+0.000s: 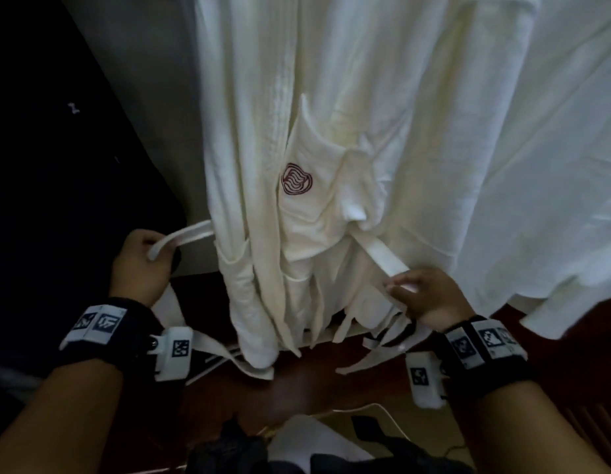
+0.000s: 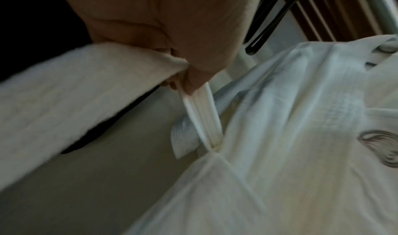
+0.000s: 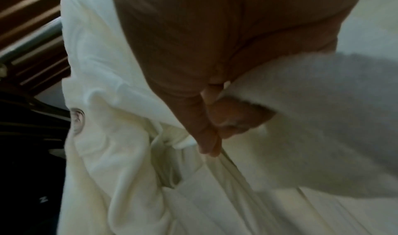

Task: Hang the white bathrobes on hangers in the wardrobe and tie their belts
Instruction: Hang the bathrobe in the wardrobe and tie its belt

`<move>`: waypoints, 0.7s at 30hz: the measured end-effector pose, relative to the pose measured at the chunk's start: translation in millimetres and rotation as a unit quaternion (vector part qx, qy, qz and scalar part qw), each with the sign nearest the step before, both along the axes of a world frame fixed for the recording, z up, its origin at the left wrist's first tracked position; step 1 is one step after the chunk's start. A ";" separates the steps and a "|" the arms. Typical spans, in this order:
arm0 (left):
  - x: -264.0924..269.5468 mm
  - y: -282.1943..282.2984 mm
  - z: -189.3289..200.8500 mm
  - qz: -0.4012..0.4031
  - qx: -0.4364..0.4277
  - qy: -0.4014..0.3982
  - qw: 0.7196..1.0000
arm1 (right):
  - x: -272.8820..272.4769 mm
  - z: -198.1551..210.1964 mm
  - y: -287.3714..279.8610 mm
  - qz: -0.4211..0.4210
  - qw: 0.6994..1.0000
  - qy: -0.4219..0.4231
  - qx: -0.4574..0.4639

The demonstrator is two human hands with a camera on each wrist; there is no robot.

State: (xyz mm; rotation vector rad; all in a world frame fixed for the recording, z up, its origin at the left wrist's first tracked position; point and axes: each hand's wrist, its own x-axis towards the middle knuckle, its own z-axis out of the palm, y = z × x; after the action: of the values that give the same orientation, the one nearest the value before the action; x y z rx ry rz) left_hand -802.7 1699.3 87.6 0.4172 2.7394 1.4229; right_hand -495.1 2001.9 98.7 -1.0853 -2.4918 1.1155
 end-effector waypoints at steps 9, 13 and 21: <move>78.5 -19.6 3.1 0.002 -0.006 0.010 1.000 | 36.3 -5.5 -43.4 0.051 0.998 0.019 -0.025; 104.6 -29.2 -0.4 0.023 -0.011 0.002 1.000 | 45.4 -20.1 -46.9 0.083 0.991 -0.096 0.050; 134.7 -34.4 -0.8 0.011 0.044 0.007 0.999 | -26.3 -12.4 -71.7 0.156 0.987 -0.039 -0.011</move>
State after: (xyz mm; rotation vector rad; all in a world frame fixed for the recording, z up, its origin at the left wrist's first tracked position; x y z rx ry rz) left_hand -667.9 1665.0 86.8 0.4013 2.7069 1.5575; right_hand -521.3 1930.3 86.3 -0.7733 -2.7889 1.2029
